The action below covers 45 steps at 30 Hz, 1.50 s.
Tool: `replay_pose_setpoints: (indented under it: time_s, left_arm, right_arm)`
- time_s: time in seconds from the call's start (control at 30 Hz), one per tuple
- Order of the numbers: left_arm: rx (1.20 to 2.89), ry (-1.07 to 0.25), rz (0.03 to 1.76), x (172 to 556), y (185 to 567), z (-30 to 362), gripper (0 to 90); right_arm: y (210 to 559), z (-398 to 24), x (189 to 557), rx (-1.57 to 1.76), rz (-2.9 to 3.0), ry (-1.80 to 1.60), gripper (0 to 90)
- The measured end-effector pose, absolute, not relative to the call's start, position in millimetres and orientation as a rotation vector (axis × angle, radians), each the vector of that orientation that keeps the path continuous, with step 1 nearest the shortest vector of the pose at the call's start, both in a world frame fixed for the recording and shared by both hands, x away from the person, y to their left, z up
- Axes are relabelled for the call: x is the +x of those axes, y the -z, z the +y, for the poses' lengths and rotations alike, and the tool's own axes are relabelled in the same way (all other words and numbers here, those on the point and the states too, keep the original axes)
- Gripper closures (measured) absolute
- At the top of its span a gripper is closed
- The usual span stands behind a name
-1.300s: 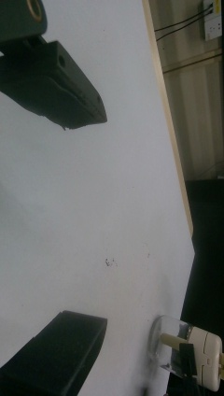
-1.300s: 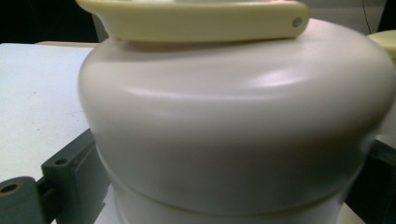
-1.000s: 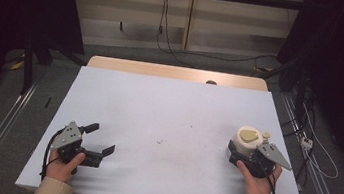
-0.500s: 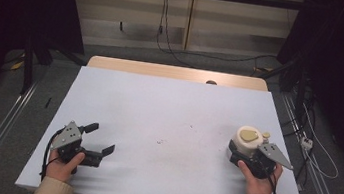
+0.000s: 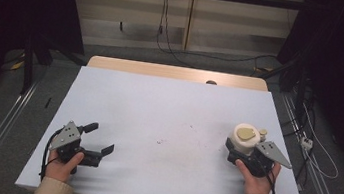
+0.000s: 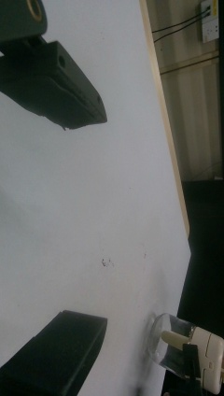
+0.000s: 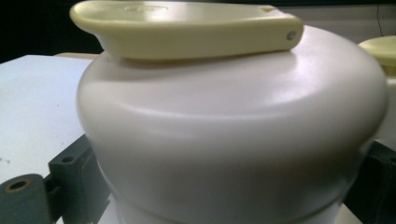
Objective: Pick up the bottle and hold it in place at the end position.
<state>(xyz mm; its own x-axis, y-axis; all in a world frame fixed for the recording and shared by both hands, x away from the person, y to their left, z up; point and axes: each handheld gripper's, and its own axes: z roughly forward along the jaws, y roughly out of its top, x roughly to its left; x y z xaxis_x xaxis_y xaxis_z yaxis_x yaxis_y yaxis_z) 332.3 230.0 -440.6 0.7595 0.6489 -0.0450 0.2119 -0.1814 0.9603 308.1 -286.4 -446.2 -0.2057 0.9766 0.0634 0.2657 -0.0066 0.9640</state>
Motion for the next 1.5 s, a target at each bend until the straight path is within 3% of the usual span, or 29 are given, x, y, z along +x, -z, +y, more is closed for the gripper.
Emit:
replay_pose_setpoints:
  time_s: [1.5]
  left_arm:
    - [1.738, -0.456, 0.67, 331.1, 439.7, 230.5, 3.4]
  right_arm:
    - [431.7, -241.4, 333.0, 1.16, 1.667, -1.386, 7.2]
